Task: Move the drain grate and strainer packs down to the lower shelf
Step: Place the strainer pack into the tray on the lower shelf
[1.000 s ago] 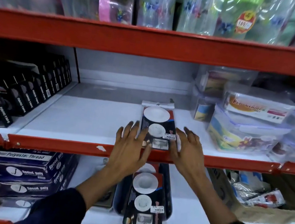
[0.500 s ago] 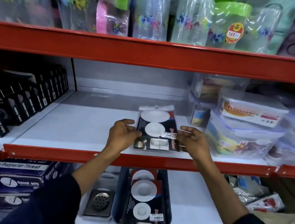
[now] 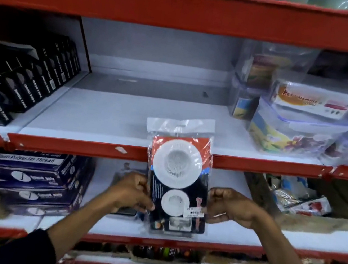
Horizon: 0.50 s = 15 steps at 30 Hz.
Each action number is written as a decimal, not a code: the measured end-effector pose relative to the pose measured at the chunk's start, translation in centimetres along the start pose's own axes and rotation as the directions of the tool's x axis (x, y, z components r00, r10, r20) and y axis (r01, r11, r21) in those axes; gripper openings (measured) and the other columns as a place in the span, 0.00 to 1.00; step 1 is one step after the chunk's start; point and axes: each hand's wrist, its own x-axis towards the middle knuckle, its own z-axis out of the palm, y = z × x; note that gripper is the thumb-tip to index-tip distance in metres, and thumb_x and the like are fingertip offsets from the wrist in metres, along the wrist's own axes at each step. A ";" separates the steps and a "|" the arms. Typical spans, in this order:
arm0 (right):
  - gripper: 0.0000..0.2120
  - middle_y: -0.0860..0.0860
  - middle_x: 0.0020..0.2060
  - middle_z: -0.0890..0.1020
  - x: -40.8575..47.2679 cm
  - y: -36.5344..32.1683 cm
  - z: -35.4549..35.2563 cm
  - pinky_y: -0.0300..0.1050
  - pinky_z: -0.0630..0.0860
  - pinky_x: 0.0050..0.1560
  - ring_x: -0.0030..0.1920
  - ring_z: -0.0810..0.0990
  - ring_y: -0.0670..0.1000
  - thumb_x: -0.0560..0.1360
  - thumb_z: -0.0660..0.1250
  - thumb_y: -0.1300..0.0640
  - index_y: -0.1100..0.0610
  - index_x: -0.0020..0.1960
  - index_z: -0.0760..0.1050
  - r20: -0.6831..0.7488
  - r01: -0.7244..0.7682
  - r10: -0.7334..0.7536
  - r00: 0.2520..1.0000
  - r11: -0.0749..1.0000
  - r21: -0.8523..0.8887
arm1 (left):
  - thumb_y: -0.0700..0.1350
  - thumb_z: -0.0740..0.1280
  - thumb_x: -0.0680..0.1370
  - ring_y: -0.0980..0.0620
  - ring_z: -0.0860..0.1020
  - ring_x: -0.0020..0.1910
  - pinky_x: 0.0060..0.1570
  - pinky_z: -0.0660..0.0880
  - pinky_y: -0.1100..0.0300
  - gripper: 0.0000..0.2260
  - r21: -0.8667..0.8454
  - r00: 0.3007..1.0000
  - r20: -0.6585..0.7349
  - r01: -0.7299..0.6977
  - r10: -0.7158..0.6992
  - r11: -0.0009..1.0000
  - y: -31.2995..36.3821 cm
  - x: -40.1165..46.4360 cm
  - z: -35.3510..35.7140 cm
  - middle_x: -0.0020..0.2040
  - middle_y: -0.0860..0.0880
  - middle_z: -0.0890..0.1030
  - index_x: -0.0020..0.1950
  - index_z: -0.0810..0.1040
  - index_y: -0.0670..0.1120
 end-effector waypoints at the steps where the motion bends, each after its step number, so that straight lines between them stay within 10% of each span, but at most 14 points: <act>1: 0.15 0.61 0.44 0.83 0.4 1.1 0.3 0.59 0.81 0.54 0.46 0.83 0.60 0.65 0.74 0.67 0.63 0.51 0.77 0.002 -0.057 0.057 0.998 0.998 0.011 | 0.26 0.76 0.64 0.45 0.84 0.36 0.37 0.84 0.54 0.19 0.007 0.999 0.015 0.028 -0.028 1.000 -1.1 0.2 0.4 0.39 0.40 0.85 0.53 0.78 0.32; 11: 0.10 0.62 0.38 0.84 2.3 8.7 3.0 0.58 0.82 0.50 0.38 0.84 0.59 0.68 0.71 0.74 0.62 0.45 0.80 0.001 -0.331 0.331 0.944 0.943 0.025 | 0.29 0.78 0.63 0.43 0.83 0.36 0.44 0.83 0.42 0.19 0.097 0.973 0.092 0.203 -0.212 0.974 -9.2 1.5 3.9 0.40 0.39 0.85 0.51 0.79 0.40; 15: 0.10 0.59 0.38 0.84 2.8 7.5 2.9 0.47 0.82 0.37 0.36 0.84 0.54 0.69 0.73 0.71 0.63 0.49 0.79 -0.169 -0.234 0.234 0.957 0.972 0.021 | 0.27 0.75 0.67 0.47 0.80 0.36 0.28 0.80 0.58 0.24 0.036 0.978 0.037 0.205 -0.206 0.978 -8.4 3.2 4.0 0.47 0.45 0.77 0.58 0.75 0.45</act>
